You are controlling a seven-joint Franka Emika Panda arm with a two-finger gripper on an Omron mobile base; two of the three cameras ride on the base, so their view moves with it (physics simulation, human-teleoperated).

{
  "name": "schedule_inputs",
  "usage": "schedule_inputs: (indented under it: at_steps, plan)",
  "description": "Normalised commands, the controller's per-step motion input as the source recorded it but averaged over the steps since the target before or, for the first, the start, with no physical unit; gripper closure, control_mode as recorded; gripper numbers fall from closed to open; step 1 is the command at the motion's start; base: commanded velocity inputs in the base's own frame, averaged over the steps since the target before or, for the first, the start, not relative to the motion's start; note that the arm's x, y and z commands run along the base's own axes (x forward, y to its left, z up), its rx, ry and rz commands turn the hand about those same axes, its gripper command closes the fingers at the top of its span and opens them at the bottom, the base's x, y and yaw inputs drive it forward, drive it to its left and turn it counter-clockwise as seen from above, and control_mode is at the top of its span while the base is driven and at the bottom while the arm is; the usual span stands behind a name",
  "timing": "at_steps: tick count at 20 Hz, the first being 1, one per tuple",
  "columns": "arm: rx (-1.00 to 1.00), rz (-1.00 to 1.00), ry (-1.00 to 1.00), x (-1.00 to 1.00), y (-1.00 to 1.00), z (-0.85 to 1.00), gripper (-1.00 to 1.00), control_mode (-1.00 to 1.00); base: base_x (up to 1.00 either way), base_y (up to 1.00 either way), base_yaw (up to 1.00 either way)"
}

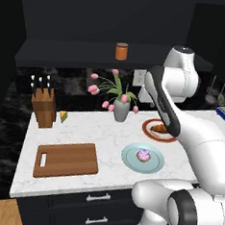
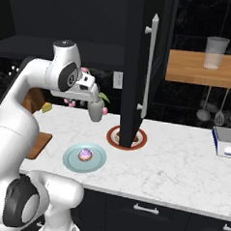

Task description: From the different types of pastries on the counter, select a croissant and place it on the cutting board. Then retrieve a jar of jam from the cabinet and place it alongside the croissant on the cutting board.

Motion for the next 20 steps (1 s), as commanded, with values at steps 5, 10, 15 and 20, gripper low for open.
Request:
schedule_inputs:
  at_steps: [5,10,15,20]
  plan:
    - [-0.04,0.03,0.00,-0.10,-0.02,-0.08,-1.00,-1.00,0.00,0.00,0.00]
    - [-0.10,0.13,0.00,-0.12,-0.12,-0.20,-1.00,-1.00,0.00,0.00,0.00]
    - [-0.04,0.25,0.01,-0.02,-0.34,-0.11,-1.00,-1.00,0.00,0.00,0.00]
    - [-0.01,0.33,-0.01,-0.13,-0.47,-0.23,-1.00,-1.00,0.00,0.00,0.00]
